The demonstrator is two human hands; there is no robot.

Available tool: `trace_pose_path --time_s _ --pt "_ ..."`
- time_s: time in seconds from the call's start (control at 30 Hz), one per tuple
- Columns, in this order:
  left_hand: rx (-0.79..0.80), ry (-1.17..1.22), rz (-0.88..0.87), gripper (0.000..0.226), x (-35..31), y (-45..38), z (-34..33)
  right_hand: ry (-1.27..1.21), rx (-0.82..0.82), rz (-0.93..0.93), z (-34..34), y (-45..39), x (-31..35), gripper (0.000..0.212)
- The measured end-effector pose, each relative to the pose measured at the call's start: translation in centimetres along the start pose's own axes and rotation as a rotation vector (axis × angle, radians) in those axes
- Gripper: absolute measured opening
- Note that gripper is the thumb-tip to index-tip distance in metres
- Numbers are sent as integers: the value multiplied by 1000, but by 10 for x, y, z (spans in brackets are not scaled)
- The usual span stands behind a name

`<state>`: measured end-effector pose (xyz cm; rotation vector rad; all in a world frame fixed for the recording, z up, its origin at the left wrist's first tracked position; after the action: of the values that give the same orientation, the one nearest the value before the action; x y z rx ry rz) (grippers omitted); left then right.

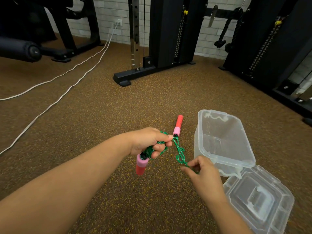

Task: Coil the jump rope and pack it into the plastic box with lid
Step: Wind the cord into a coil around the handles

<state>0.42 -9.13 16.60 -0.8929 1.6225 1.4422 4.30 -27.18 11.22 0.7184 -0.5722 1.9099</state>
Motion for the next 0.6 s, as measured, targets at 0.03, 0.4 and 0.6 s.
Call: trace_pose_path --time_s 0.03,0.4,0.6 --pt "9 1 5 27 0 1 -3 0 57 8 -3 0 2 26" --pt "26 52 -17 34 -12 7 -10 -505 261 83 -14 0 45 24" --pt "-68 518 -13 33 -17 4 -5 -690 186 -153 -26 14 29 26"
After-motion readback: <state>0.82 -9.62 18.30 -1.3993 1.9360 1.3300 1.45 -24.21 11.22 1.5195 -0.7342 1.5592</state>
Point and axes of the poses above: each hand's wrist, its own y-axis away from the middle knuckle, its own z-axis out of the back of the hand, x = y × z, the point moved 5 cm from there along -y, towards the middle knuckle, and after that the axes turned 4 degrees about y, right-handed, at the moved point
